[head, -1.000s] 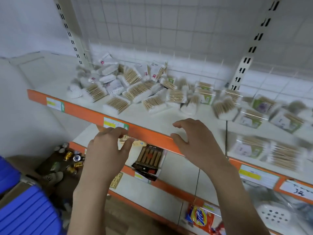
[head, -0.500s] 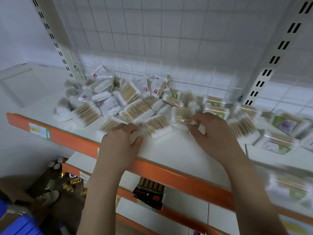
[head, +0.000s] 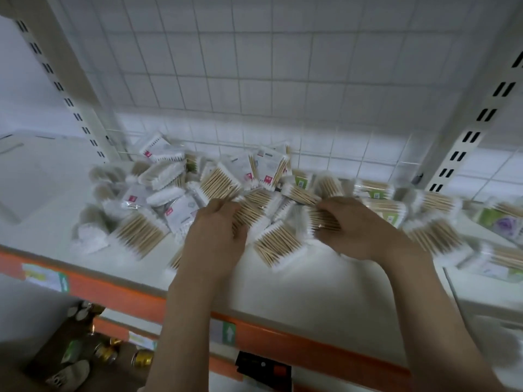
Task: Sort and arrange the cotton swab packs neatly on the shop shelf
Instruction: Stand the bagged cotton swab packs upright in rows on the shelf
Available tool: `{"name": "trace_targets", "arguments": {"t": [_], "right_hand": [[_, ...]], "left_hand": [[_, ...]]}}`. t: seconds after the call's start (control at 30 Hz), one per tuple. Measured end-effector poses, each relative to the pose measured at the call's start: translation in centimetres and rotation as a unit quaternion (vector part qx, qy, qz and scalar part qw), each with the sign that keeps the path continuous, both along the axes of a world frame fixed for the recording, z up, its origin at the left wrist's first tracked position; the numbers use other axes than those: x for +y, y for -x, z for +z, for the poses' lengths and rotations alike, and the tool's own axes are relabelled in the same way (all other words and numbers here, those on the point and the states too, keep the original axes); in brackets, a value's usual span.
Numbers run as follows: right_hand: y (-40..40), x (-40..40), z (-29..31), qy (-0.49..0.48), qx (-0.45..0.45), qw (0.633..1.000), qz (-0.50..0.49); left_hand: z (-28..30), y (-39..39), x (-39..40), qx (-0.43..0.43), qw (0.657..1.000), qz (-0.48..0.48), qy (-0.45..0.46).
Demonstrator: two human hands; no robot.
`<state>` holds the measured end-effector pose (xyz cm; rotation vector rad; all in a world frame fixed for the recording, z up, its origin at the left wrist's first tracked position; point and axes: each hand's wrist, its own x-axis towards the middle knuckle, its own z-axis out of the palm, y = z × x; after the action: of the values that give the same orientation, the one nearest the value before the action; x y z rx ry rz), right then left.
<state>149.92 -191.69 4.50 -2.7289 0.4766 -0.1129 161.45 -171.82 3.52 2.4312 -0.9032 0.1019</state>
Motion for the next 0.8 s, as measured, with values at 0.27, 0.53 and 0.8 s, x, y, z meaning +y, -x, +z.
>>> {"name": "trace_targets", "arguments": {"t": [0.27,0.53,0.8], "right_hand": [[-1.3,1.5,0.1,0.002,0.026,0.998,-0.06],[-1.2,3.3,0.3,0.021,-0.004,0.992,-0.125],[0.5,5.5,1.1,0.048,-0.031,0.985,-0.162]], "left_hand": [[-0.1,-2.9,-0.6,0.067,0.996,-0.017,-0.061],[0.0,-3.6,0.6,0.087,0.995,-0.044,-0.027],[0.0,-2.8,0.8,0.078,0.982,-0.141,0.098]]}}
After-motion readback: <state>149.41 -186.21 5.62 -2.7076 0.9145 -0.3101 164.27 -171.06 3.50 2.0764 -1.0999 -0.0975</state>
